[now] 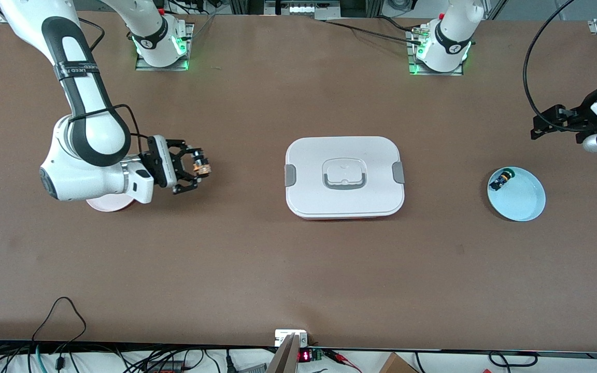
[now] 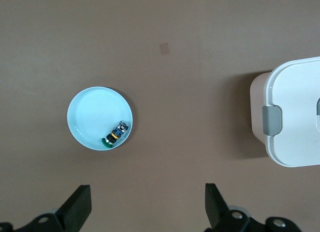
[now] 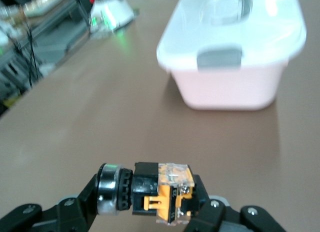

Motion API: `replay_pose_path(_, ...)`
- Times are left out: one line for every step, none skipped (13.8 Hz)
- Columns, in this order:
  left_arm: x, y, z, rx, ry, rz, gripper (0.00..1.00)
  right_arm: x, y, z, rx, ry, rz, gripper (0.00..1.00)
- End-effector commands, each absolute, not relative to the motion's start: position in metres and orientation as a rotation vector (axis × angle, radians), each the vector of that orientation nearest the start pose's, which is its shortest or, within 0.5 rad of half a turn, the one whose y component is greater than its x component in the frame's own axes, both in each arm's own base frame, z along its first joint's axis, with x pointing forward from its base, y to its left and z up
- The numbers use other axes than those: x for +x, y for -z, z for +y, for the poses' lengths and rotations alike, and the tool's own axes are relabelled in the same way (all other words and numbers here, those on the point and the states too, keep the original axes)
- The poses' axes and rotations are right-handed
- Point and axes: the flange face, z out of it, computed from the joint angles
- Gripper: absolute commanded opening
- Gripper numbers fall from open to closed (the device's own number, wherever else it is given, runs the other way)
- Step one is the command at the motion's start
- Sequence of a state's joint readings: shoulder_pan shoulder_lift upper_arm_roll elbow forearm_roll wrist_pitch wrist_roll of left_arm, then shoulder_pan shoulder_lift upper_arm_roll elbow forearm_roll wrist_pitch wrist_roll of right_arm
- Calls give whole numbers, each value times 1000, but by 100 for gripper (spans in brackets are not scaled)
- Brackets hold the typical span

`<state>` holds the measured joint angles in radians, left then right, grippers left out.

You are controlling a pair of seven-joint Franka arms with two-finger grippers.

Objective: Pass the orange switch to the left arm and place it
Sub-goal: 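Lift the orange switch with the right gripper toward the white box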

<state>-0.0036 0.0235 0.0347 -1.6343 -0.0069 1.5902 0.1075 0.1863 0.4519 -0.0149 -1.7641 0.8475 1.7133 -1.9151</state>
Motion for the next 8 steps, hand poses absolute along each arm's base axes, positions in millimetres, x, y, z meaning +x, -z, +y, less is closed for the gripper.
replay_pose_path(564, -575, 7, -3138, -219, 130, 100, 585, -323, 224, -1395, 441, -1563, 0)
replay_pose_path(563, -569, 5, -3163, -279, 133, 100, 583, -330, 247, -1370, 494, -1524, 0)
replay_pose_path(562, -568, 3, -3214, -294, 114, 100, 581, -337, 265, -1344, 537, -1483, 0)
replay_pose_path(563, -566, 3, -3256, -303, 107, 100, 583, -350, 281, -1326, 598, -1448, 0)
replay_pose_path(563, -565, -4, -3305, -310, 112, 100, 584, -360, 295, -1307, 638, -1429, 0)
replay_pose_path(563, -563, -9, -3367, -324, 110, 100, 586, -371, 308, -1291, 683, -1399, 0)
replay_pose_path(564, -563, -15, -3441, -330, 111, 100, 583, -376, 323, -1272, 715, -1355, 0)
replay_pose_path(567, -563, -20, -3525, -334, 101, 100, 580, -380, 337, -1267, 748, -1314, 0)
